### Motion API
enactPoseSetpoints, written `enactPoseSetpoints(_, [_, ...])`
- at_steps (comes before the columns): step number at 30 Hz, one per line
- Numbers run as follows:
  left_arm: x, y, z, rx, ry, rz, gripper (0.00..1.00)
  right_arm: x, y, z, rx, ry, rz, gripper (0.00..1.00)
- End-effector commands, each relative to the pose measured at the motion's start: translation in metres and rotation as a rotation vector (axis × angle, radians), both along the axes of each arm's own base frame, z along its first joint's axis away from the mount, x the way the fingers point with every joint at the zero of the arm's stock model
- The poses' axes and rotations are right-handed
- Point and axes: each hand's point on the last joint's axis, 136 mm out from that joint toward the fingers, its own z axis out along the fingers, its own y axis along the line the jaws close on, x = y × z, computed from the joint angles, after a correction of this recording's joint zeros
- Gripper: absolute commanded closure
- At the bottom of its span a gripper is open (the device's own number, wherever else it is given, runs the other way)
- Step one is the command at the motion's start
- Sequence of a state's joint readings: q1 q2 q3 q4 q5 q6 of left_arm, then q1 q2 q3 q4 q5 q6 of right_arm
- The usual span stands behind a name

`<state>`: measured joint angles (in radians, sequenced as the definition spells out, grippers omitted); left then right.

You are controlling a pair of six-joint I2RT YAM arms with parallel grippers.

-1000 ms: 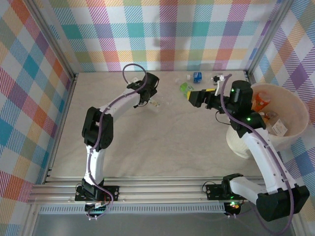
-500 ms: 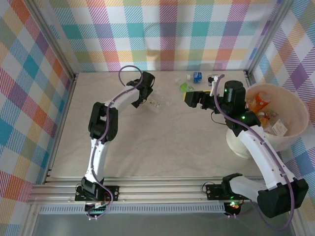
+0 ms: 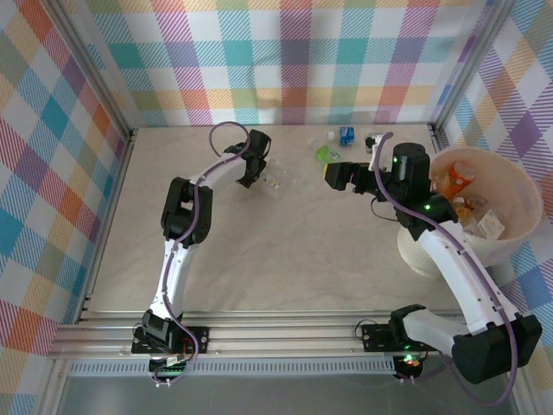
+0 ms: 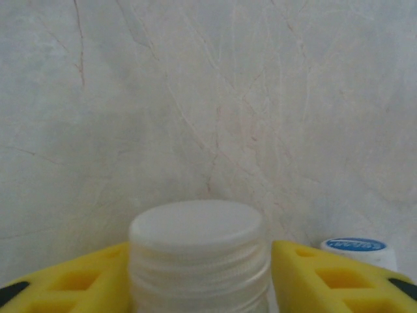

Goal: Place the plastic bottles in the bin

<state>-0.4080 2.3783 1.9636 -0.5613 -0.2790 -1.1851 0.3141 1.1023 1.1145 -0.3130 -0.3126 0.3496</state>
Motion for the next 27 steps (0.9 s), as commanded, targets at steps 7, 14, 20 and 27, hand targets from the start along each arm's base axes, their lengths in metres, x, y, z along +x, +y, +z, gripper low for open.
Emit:
enactPoseSetpoints(7, [0.002, 0.004, 0.009, -0.009, -0.059, -0.044, 0.64, -0.008, -0.004, 0.01, -0.005, -0.045, -0.008, 0.0])
enactPoseSetpoints(14, [-0.013, -0.015, 0.048, -0.053, -0.185, -0.194, 0.66, -0.008, 0.003, -0.005, 0.052, -0.006, 0.011, 0.0])
enactPoseSetpoints(20, [-0.046, -0.06, 0.083, -0.145, -0.301, -0.383, 0.68, -0.005, 0.013, -0.031, 0.179, 0.104, 0.009, 0.0])
enactPoseSetpoints(27, [-0.085, -0.115, 0.147, -0.229, -0.496, -0.575, 0.67, -0.005, 0.033, -0.059, 0.198, 0.213, 0.114, 0.0])
